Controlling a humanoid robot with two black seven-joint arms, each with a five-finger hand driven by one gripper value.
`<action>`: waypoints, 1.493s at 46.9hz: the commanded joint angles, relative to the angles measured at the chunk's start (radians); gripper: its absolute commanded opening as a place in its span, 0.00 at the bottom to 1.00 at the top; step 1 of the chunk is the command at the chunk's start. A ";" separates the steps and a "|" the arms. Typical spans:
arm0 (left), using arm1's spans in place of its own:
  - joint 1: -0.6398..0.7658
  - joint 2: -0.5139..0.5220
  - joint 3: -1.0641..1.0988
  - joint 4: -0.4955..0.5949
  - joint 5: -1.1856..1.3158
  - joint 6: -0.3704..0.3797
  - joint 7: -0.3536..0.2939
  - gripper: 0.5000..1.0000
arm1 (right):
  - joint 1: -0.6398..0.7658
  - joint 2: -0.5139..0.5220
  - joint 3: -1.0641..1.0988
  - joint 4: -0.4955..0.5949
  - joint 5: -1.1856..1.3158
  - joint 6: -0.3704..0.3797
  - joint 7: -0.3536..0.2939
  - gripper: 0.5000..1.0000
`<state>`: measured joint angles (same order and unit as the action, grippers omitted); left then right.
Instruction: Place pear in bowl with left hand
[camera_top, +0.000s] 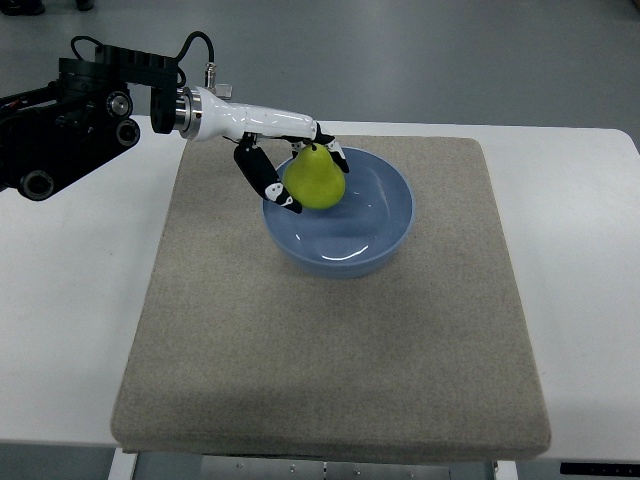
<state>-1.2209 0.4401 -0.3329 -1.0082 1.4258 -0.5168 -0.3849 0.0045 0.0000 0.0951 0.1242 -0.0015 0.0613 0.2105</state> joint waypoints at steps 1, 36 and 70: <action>0.003 -0.015 0.002 0.000 0.004 0.000 0.000 0.00 | 0.000 0.000 0.000 0.000 0.000 0.000 0.001 0.85; 0.021 -0.052 0.014 0.008 -0.044 0.129 0.003 0.99 | 0.000 0.000 0.000 0.000 0.000 0.000 0.000 0.85; 0.004 0.012 0.015 0.327 -0.884 0.061 0.043 0.99 | 0.000 0.000 0.000 0.000 0.000 0.000 0.001 0.85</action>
<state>-1.2230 0.4550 -0.3233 -0.7257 0.6503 -0.4384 -0.3626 0.0046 0.0000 0.0951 0.1243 -0.0015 0.0614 0.2114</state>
